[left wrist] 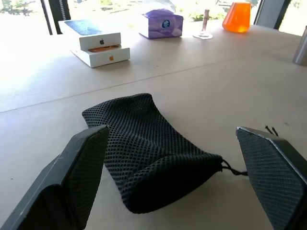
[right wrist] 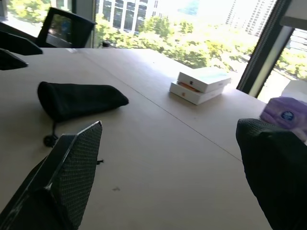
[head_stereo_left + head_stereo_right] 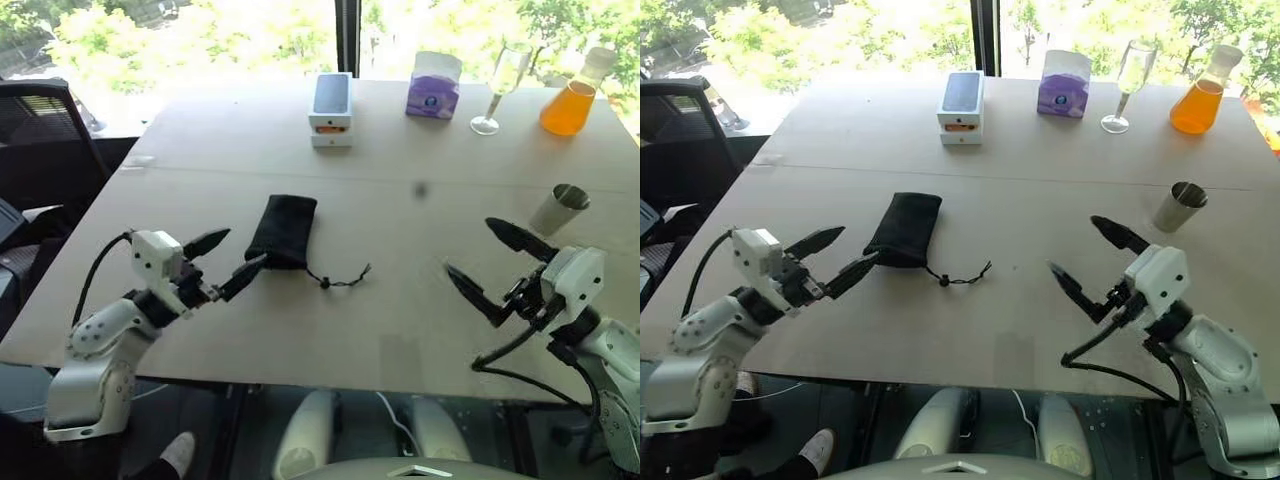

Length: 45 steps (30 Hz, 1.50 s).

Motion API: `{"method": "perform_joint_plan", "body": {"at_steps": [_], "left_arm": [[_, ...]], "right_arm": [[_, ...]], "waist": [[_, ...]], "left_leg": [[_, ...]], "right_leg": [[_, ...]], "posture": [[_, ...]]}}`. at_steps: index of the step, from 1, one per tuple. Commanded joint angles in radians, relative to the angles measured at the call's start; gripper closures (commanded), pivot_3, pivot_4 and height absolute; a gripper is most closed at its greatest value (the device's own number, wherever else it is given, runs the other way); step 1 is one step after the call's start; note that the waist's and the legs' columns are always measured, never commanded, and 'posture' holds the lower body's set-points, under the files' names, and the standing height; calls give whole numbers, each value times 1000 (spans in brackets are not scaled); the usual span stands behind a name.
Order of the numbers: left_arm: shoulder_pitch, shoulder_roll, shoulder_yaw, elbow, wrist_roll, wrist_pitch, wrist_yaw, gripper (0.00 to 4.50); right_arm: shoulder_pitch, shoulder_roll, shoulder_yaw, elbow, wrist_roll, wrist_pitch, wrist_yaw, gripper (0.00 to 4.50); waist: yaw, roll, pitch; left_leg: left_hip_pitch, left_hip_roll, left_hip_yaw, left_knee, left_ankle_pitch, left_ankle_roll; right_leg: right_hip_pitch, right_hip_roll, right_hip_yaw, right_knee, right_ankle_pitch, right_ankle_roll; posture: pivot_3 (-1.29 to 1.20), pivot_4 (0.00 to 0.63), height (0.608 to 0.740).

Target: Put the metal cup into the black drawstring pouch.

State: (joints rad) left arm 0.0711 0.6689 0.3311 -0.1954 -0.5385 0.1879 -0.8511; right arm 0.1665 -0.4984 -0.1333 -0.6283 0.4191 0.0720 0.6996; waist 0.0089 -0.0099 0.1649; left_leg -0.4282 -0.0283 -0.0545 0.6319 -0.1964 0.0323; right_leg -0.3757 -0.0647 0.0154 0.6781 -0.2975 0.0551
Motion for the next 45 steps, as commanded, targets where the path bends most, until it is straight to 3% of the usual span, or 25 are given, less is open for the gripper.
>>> {"method": "perform_joint_plan", "body": {"at_steps": [1, 14, 20, 24, 45], "left_arm": [[-14, 38, 15, 68, 57, -70, -42, 65], [-76, 99, -84, 160, 288, -305, -90, 65], [-122, 149, -84, 139, 308, -357, -96, 65], [-129, 189, -87, 148, 216, -292, -203, 65], [-115, 184, -95, 233, 398, -509, -96, 65]], "right_arm": [[-15, -21, 33, -28, 24, -49, 68, 0], [20, -24, 109, -90, -1, -40, 43, 0], [22, -31, 88, -25, 6, -63, 67, 0], [50, -42, 90, 9, 0, -98, 102, 0], [-14, 7, 168, -24, 94, -105, 140, 0]], "waist": [[1, 0, 0], [2, -1, 0], [5, -1, 0], [2, -1, 0], [1, -1, 0]], "left_leg": [[0, 0, 0, 0, 0, 0], [-1, 0, -2, 0, 0, 0], [-1, 0, -2, 0, 0, 0], [-1, -1, -2, 0, 0, 0], [-1, -1, -2, 0, 0, 0]], "right_leg": [[0, -1, 0, 0, 0, 0], [-1, -4, 1, 0, 0, 0], [-1, -5, 1, 0, 0, 0], [-1, -5, 0, 0, 0, 0], [0, -3, -1, 1, 0, 0]], "posture": [[0, 150, 740], [0, 150, 740], [0, 150, 740], [0, 150, 740], [0, 150, 740]]}}
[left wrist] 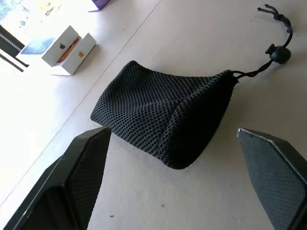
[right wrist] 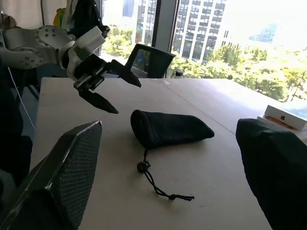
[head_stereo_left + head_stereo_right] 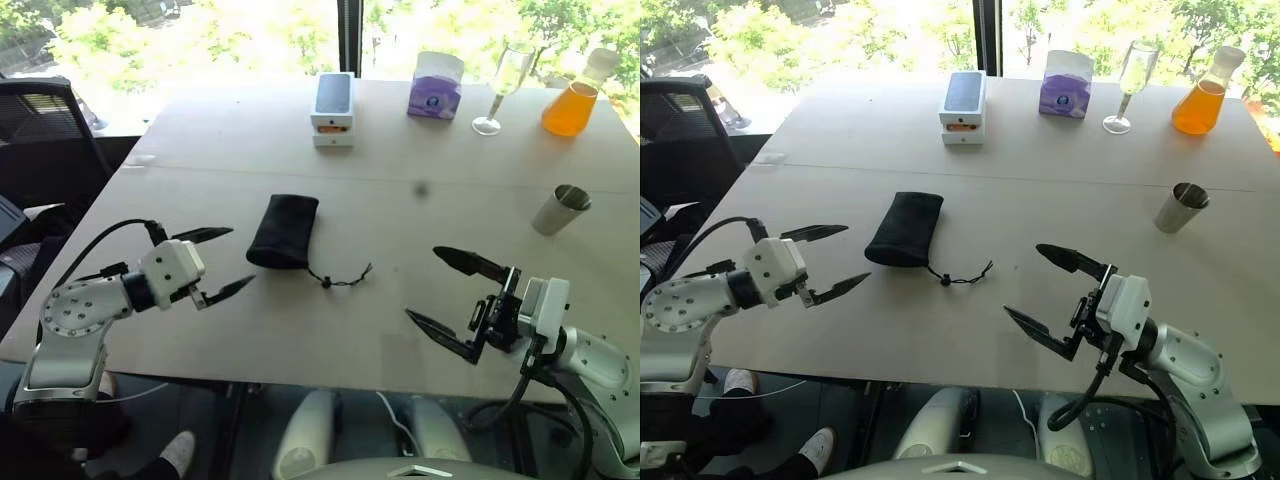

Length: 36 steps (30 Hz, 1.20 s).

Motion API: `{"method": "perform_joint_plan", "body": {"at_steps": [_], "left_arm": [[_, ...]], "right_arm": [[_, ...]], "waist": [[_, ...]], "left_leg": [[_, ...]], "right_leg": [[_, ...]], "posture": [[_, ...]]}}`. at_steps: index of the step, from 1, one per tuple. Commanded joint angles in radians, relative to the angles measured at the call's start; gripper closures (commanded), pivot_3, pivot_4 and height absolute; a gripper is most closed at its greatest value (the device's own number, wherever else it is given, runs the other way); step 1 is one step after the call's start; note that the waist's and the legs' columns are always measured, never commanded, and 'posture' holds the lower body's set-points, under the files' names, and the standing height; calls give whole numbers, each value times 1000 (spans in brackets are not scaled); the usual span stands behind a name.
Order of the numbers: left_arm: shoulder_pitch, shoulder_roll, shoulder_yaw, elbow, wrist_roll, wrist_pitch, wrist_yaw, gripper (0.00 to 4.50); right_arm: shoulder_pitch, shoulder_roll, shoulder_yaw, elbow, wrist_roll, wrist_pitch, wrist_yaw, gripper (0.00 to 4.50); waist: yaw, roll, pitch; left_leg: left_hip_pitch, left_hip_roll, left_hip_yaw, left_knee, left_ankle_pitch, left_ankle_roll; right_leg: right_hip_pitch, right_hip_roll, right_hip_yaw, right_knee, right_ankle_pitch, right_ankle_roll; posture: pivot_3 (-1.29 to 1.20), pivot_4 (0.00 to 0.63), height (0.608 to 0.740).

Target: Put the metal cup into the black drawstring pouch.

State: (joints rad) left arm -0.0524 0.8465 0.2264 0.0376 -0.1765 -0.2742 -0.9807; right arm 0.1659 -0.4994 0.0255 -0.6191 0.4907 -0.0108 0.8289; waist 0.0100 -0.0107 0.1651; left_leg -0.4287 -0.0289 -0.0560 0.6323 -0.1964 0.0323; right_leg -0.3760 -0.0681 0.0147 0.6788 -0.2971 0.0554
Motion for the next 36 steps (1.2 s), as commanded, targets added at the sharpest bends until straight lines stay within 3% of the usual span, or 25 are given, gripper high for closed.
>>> {"method": "perform_joint_plan", "body": {"at_steps": [1, 5, 9, 16, 22, 31, 36], "left_arm": [[8, 3, 7, 0, 55, -52, 54, 65], [-5, -12, -6, 12, 118, -98, 122, 65], [25, -10, -23, -26, 279, -175, 232, 65], [93, -31, -62, -150, 607, -138, 454, 65], [43, -97, -126, -180, 726, -63, 557, 65], [-33, -126, -179, -172, 767, 10, 592, 65], [-29, -127, -192, -241, 691, 57, 507, 65]], "right_arm": [[-16, 10, 13, -32, 23, -23, 11, 0], [-26, 23, 27, -34, 15, -18, 3, 0], [-22, 28, 32, -30, -5, -27, -7, 0], [-24, 43, 49, -34, -59, -21, -48, 0], [-8, 53, 68, -41, -92, -19, -77, 0], [27, 55, 69, -29, -114, -56, -84, 0], [23, 58, 70, -20, -121, -66, -88, 0]], "waist": [[0, 0, 0], [0, 0, 0], [1, 0, 0], [1, 0, 0], [5, -1, 0], [-1, -1, -1], [0, -1, -1]], "left_leg": [[0, 0, 0, 0, 0, 0], [0, 0, 0, 0, 0, 0], [0, 0, 0, 0, 0, 0], [0, 0, 1, 0, 0, 0], [1, 0, 0, 0, 0, 0], [1, 0, 1, 1, 0, 0], [1, 0, 1, 1, 0, 0]], "right_leg": [[0, 0, 0, 0, 0, 0], [0, 0, -1, 0, 0, 0], [0, 1, -1, 0, 0, 0], [0, 4, -1, 1, 0, 0], [0, 5, -2, 1, 0, 0], [0, 6, -1, 2, 0, 0], [0, 5, -1, 2, 0, 0]], "posture": [[0, 150, 740], [0, 150, 740], [0, 150, 740], [0, 150, 740], [0, 150, 740], [0, 150, 740], [0, 150, 740]]}}
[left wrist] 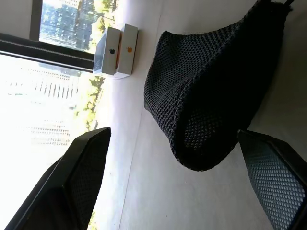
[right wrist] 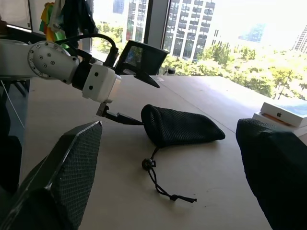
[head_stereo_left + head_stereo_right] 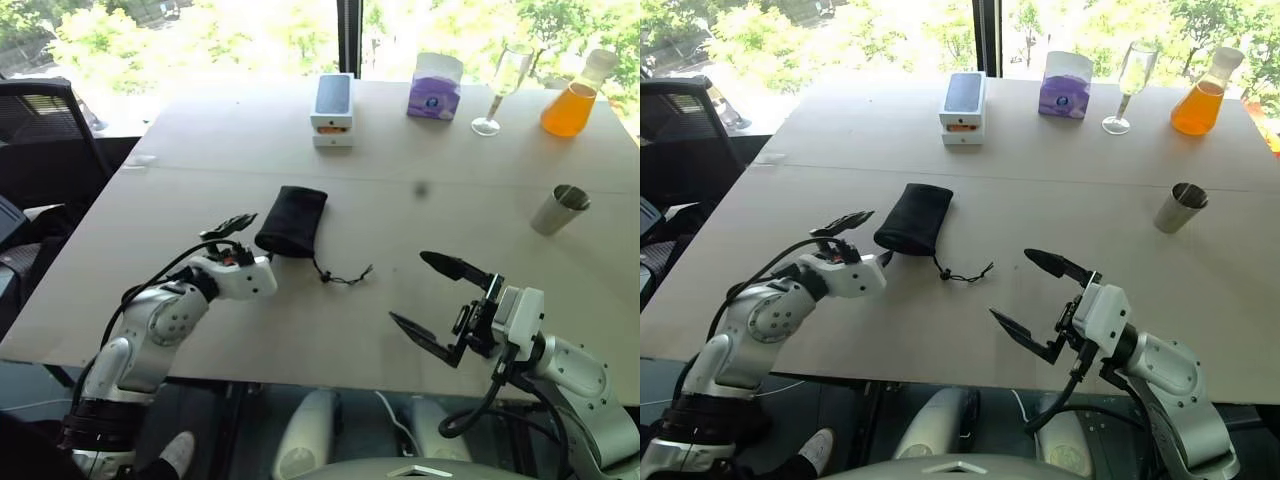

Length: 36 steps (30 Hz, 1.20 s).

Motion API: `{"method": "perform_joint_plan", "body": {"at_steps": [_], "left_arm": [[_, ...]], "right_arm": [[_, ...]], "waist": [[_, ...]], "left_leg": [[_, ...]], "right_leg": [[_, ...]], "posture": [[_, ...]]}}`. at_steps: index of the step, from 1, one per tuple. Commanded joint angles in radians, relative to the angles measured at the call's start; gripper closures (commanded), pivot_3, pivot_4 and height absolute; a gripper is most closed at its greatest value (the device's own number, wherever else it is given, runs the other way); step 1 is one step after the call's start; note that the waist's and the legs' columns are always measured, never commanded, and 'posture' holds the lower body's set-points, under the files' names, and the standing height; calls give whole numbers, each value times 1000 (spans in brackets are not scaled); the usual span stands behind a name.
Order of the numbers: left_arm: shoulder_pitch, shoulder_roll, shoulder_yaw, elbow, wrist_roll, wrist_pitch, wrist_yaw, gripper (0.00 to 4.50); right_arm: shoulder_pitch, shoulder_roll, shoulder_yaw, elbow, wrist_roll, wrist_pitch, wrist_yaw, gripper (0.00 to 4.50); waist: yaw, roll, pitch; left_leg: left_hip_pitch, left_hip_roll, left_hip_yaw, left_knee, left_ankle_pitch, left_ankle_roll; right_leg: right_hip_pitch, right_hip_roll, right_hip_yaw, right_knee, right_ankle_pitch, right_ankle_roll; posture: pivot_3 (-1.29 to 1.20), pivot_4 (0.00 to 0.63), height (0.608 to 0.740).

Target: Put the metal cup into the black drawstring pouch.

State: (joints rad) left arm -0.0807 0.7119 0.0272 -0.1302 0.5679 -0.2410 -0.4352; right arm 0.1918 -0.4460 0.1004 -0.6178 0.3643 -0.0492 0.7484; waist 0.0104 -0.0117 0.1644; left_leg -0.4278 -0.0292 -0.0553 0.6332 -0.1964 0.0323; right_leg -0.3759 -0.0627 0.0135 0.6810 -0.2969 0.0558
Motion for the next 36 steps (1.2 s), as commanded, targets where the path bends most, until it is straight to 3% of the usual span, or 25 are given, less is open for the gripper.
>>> {"method": "perform_joint_plan", "body": {"at_steps": [1, 5, 24, 27, 34, 36], "left_arm": [[5, 15, 6, -84, -60, 26, -53, 65], [19, 45, 1, -95, -57, 5, -73, 65], [-231, -47, -191, -29, 104, 268, -130, 65], [-259, -34, -216, -16, 107, 297, -185, 837], [-308, -22, -232, -30, 50, 373, -336, 4058], [-315, -22, -228, -56, 18, 427, -405, 4488]], "right_arm": [[-1, 6, -5, -19, 4, -31, -7, 0], [6, 9, -1, -14, -2, -44, -9, 0], [68, 9, 0, -2, -25, -104, -18, 0], [76, 10, 2, -3, -30, -111, -23, 0], [80, 11, 6, -19, -47, -98, -47, 0], [79, 8, 6, -25, -55, -88, -57, 0]], "waist": [[0, 0, 0], [0, 0, 0], [1, 0, 0], [-2, 0, 0], [-3, 0, 0], [-3, 0, 0]], "left_leg": [[0, 0, 0, 0, 0, 0], [0, 0, 0, 0, 0, 0], [0, -1, 0, 1, 0, 0], [0, -1, 0, 1, 0, 0], [1, 0, 0, 1, 0, 0], [1, -1, 0, 1, 0, 0]], "right_leg": [[0, 0, 0, 0, 0, 0], [0, 0, 0, 0, 0, 0], [0, 1, 0, 1, 0, 0], [0, 2, 1, 3, 0, 0], [0, 2, 1, 5, 0, 0], [0, 2, 1, 5, 0, 0]], "posture": [[0, 150, 740], [0, 150, 740], [0, 150, 740], [0, 150, 740], [0, 150, 740], [0, 150, 740]]}}
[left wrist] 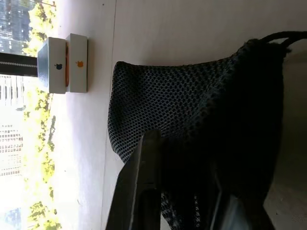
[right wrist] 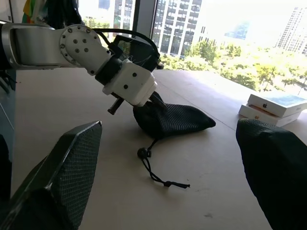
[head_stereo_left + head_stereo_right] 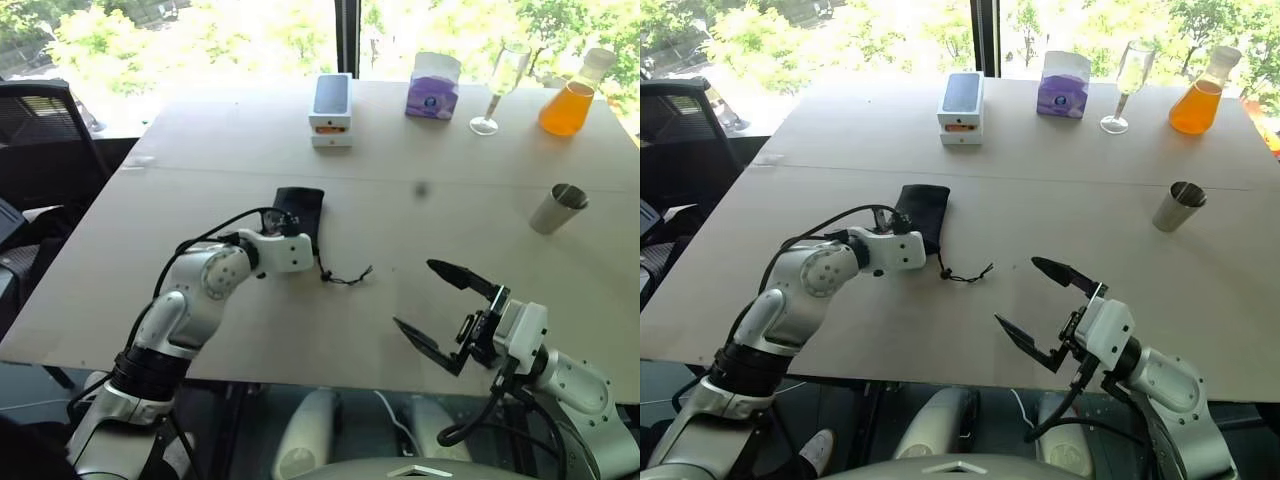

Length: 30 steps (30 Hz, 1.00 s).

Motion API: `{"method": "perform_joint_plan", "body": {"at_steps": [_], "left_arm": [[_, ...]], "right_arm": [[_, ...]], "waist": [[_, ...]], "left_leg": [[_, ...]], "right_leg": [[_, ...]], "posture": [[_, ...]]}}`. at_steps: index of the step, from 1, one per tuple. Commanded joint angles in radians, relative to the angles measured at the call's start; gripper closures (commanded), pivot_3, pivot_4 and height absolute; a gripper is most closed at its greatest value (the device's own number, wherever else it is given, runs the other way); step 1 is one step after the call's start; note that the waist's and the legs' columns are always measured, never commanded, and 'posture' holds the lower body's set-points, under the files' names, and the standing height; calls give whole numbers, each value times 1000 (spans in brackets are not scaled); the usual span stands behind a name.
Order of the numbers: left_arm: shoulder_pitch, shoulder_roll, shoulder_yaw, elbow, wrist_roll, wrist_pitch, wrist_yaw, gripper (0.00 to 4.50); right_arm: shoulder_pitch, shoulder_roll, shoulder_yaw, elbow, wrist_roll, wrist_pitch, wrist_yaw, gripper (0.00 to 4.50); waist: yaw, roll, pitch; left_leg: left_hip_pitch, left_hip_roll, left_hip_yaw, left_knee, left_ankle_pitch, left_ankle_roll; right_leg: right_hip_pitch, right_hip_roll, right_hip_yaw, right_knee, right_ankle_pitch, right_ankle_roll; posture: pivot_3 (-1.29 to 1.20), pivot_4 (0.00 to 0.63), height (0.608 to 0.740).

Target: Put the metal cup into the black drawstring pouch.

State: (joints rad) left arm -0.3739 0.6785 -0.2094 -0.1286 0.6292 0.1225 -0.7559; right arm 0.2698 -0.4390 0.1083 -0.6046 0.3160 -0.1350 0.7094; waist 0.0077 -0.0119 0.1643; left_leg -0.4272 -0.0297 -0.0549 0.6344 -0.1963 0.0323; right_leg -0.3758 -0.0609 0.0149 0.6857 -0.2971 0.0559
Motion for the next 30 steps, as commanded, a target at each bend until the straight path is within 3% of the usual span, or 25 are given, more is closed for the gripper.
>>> {"method": "perform_joint_plan", "body": {"at_steps": [1, 5, 9, 12, 15, 18, 21, 25, 27, 30], "left_arm": [[-25, 11, 10, -68, -53, 87, -107, 4488], [-61, -32, 12, -146, -114, 366, -266, 4488], [-191, -72, -44, -235, -202, 877, -452, 4488], [-300, -108, -98, -230, -279, 1166, -457, 4488], [-388, -197, -101, -170, -368, 1331, -392, 4488], [-437, -341, -79, -72, -421, 1379, -270, 4488], [-468, -483, -15, 33, -464, 1388, -149, 4488], [-484, -573, 41, 113, -508, 1360, -27, 4488], [-492, -669, 120, 192, -502, 1319, 106, 4488], [-495, -735, 149, 235, -524, 1284, 199, 4488]], "right_arm": [[0, -1, -2, -39, -10, 0, -22, 0], [-6, -4, -5, -41, -17, 11, -38, 0], [-25, 15, -40, -43, -61, 58, -120, 0], [-63, 38, -98, -59, -58, 138, -211, 0], [-112, 25, -174, -85, -10, 263, -270, 0], [-185, -97, -275, -106, 65, 539, -283, 0], [-209, -187, -374, -78, 61, 618, -281, 0], [-254, -249, -449, -32, 99, 754, -277, 0], [-343, -393, -447, 59, 48, 914, -274, 0], [-474, -511, -450, 181, 66, 976, -220, 0]], "waist": [[0, 0, 0], [-2, 0, 0], [0, 0, 0], [-3, 0, 0], [-8, -1, 0], [-14, 0, 1], [-11, -1, 1], [-21, -1, 1], [-22, 1, 1], [-19, 1, 2]], "left_leg": [[0, 0, 0, 0, 0, 0], [0, 0, 0, 0, 0, 0], [-1, 0, -1, 3, 0, 0], [-1, 0, -1, 4, 0, 0], [-1, 0, -1, 6, 0, 0], [-2, 0, -1, 7, 0, 0], [-3, 0, -1, 11, 0, 0], [-4, 0, -1, 10, 0, 0], [-3, 0, 0, 10, 0, 0], [-4, -1, 3, 13, -1, 2]], "right_leg": [[0, 0, 0, 0, 0, 0], [0, 0, 0, 0, 0, 0], [0, 1, -1, 2, 0, 0], [0, 2, -1, 3, -1, 1], [0, 2, 0, 5, -1, 1], [0, 2, 0, 7, -1, 1], [0, 2, 0, 8, -1, 1], [-1, 2, 1, 9, -1, 1], [0, 1, 2, 9, -1, 1], [0, -2, 2, 9, -1, 2]], "posture": [[0, 150, 740], [0, 150, 740], [0, 150, 740], [0, 150, 740], [0, 150, 740], [0, 150, 740], [0, 150, 740], [0, 150, 740], [0, 150, 740], [0, 150, 740]]}}
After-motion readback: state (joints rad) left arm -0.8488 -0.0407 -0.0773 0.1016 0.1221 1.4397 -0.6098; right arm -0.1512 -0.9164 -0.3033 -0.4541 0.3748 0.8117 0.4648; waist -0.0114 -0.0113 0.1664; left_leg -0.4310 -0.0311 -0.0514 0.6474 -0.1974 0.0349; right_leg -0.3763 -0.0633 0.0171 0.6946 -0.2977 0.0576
